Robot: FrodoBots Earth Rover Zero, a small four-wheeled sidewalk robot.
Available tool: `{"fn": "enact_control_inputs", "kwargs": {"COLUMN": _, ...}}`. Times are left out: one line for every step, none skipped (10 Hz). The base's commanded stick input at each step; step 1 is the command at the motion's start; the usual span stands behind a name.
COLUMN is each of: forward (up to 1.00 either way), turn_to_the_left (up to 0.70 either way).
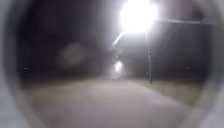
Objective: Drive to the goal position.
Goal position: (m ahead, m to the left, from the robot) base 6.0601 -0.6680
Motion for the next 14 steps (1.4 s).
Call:
{"fn": "enact_control_inputs", "kwargs": {"forward": 1.0, "turn_to_the_left": -0.02}}
{"fn": "enact_control_inputs", "kwargs": {"forward": 1.0, "turn_to_the_left": -0.01}}
{"fn": "enact_control_inputs", "kwargs": {"forward": 1.0, "turn_to_the_left": 0.0}}
{"fn": "enact_control_inputs", "kwargs": {"forward": 1.0, "turn_to_the_left": 0.0}}
{"fn": "enact_control_inputs", "kwargs": {"forward": 1.0, "turn_to_the_left": 0.0}}
{"fn": "enact_control_inputs", "kwargs": {"forward": 1.0, "turn_to_the_left": 0.0}}
{"fn": "enact_control_inputs", "kwargs": {"forward": 1.0, "turn_to_the_left": 0.0}}
{"fn": "enact_control_inputs", "kwargs": {"forward": 1.0, "turn_to_the_left": 0.0}}
{"fn": "enact_control_inputs", "kwargs": {"forward": 1.0, "turn_to_the_left": 0.0}}
{"fn": "enact_control_inputs", "kwargs": {"forward": 1.0, "turn_to_the_left": 0.0}}
{"fn": "enact_control_inputs", "kwargs": {"forward": 1.0, "turn_to_the_left": 0.0}}
{"fn": "enact_control_inputs", "kwargs": {"forward": 1.0, "turn_to_the_left": 0.0}}
{"fn": "enact_control_inputs", "kwargs": {"forward": 1.0, "turn_to_the_left": 0.0}}
{"fn": "enact_control_inputs", "kwargs": {"forward": 1.0, "turn_to_the_left": 0.0}}
